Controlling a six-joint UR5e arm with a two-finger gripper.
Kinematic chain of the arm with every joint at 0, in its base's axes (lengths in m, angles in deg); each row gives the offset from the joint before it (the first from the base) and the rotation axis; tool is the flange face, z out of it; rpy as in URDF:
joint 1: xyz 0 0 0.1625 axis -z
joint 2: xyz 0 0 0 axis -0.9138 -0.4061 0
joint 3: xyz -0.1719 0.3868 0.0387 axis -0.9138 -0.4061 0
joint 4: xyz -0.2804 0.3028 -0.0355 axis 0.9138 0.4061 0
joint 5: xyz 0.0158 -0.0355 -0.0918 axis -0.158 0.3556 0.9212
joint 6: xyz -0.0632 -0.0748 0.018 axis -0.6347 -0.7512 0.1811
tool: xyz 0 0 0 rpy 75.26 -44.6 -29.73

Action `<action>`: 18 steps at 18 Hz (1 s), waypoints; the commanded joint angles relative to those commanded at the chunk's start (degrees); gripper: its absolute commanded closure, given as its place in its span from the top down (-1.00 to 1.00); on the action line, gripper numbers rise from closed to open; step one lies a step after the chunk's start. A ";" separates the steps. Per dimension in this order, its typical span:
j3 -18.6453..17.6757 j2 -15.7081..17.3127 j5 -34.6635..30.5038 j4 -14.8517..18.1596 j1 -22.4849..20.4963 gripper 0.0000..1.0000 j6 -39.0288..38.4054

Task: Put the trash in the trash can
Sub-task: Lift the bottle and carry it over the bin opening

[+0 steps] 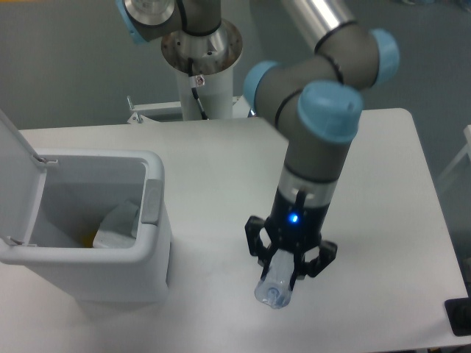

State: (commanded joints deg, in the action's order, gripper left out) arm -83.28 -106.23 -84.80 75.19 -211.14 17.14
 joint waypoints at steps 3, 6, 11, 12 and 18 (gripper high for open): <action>2.37 2.20 6.07 -0.17 -0.62 -0.54 -3.26; 2.99 4.75 10.55 -0.26 -0.62 -0.55 -4.40; 5.72 7.21 16.53 -0.79 0.25 -0.55 -9.23; 5.63 7.48 17.59 -1.23 0.78 -0.55 -10.02; 4.58 9.67 18.39 -2.37 10.09 -0.55 -15.30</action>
State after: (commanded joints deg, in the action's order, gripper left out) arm -78.70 -96.56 -66.41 72.82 -201.05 1.84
